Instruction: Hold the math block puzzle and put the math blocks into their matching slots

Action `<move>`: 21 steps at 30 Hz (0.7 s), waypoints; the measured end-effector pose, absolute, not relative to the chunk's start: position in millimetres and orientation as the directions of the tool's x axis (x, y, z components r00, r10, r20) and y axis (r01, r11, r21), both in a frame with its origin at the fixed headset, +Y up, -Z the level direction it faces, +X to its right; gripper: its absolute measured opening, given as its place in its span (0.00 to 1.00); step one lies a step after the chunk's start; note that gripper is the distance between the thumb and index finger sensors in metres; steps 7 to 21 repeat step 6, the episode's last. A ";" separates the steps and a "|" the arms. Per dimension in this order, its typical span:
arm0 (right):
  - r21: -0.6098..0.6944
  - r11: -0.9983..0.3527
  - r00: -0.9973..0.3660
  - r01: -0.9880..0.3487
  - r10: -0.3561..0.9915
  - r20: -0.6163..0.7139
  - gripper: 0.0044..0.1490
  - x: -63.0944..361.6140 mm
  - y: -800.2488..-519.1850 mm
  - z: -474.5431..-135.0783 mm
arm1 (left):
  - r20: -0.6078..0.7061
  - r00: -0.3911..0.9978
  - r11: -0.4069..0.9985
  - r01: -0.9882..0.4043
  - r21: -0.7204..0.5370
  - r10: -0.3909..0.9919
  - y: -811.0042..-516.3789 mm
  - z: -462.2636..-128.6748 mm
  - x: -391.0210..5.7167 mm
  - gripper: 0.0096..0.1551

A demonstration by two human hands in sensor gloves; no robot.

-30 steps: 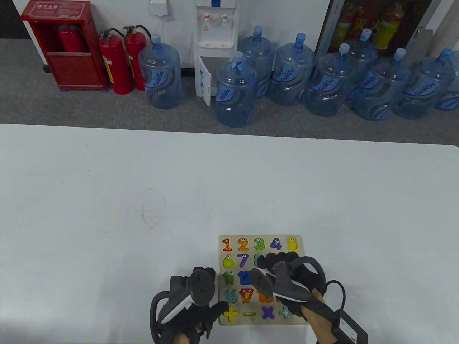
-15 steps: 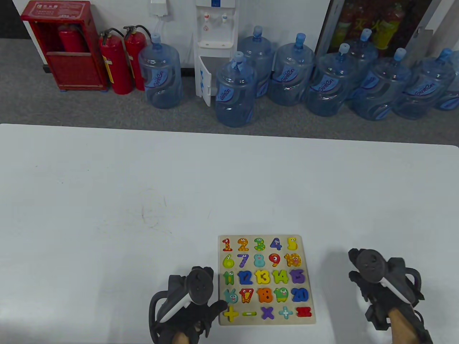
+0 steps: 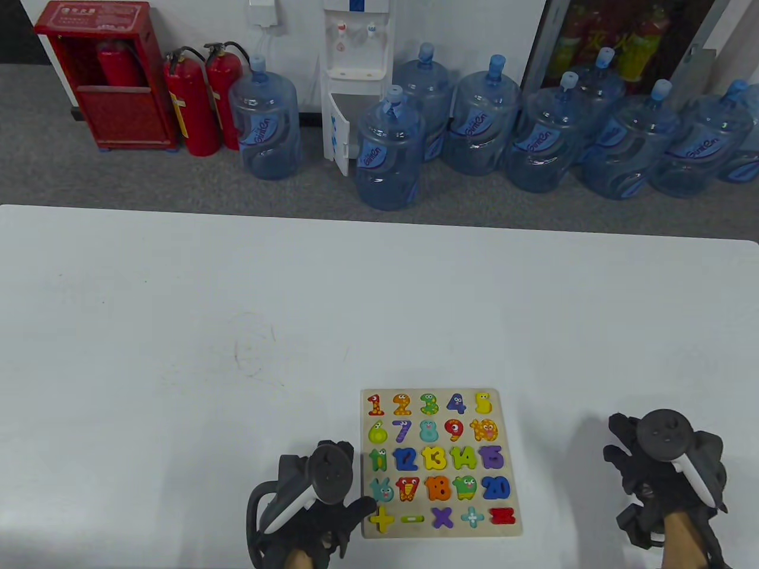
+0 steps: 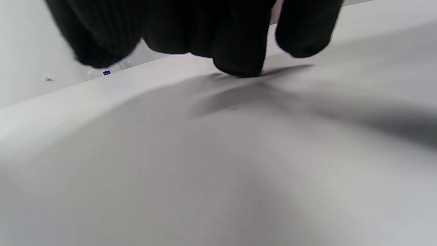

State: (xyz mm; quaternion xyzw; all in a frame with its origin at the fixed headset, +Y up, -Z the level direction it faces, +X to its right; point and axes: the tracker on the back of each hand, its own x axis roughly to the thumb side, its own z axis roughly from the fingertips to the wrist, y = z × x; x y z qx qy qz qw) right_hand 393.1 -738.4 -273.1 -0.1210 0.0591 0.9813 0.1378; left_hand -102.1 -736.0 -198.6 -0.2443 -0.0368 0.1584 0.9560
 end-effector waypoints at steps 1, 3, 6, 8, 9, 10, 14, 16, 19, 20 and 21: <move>0.090 -0.957 -0.936 -0.277 0.248 -0.250 0.43 391.7 -738.7 -273.3 | -0.007 0.947 0.830 -0.284 -0.479 0.321 -736.0 -198.6 -102.0 0.53; 0.102 -0.958 -0.940 -0.267 0.236 -0.248 0.43 389.3 -739.3 -273.2 | -0.006 0.948 0.831 -0.283 -0.479 0.319 -735.9 -198.6 -101.9 0.53; 0.114 -0.963 -0.947 -0.245 0.212 -0.241 0.43 385.6 -739.0 -273.3 | -0.003 0.949 0.833 -0.280 -0.478 0.317 -735.8 -198.4 -101.7 0.53; 0.114 -0.963 -0.947 -0.245 0.212 -0.241 0.43 385.6 -739.0 -273.3 | -0.003 0.949 0.833 -0.280 -0.478 0.317 -735.8 -198.4 -101.7 0.53; 0.114 -0.963 -0.947 -0.245 0.212 -0.241 0.43 385.6 -739.0 -273.3 | -0.003 0.949 0.833 -0.280 -0.478 0.317 -735.8 -198.4 -101.7 0.53; 0.114 -0.963 -0.947 -0.245 0.212 -0.241 0.43 385.6 -739.0 -273.3 | -0.003 0.949 0.833 -0.280 -0.478 0.317 -735.8 -198.4 -101.7 0.53; 0.114 -0.963 -0.947 -0.245 0.212 -0.241 0.43 385.6 -739.0 -273.3 | -0.003 0.949 0.833 -0.280 -0.478 0.317 -735.8 -198.4 -101.7 0.53; 0.114 -0.963 -0.947 -0.245 0.212 -0.241 0.43 385.6 -739.0 -273.3 | -0.003 0.949 0.833 -0.280 -0.478 0.317 -735.8 -198.4 -101.7 0.53; 0.114 -0.963 -0.947 -0.245 0.212 -0.241 0.43 385.6 -739.0 -273.3 | -0.003 0.949 0.833 -0.280 -0.478 0.317 -735.8 -198.4 -101.7 0.53; 0.114 -0.963 -0.947 -0.245 0.212 -0.241 0.43 385.6 -739.0 -273.3 | -0.003 0.949 0.833 -0.280 -0.478 0.317 -735.8 -198.4 -101.7 0.53; 0.114 -0.963 -0.947 -0.245 0.212 -0.241 0.43 385.6 -739.0 -273.3 | -0.003 0.949 0.833 -0.280 -0.478 0.317 -735.8 -198.4 -101.7 0.53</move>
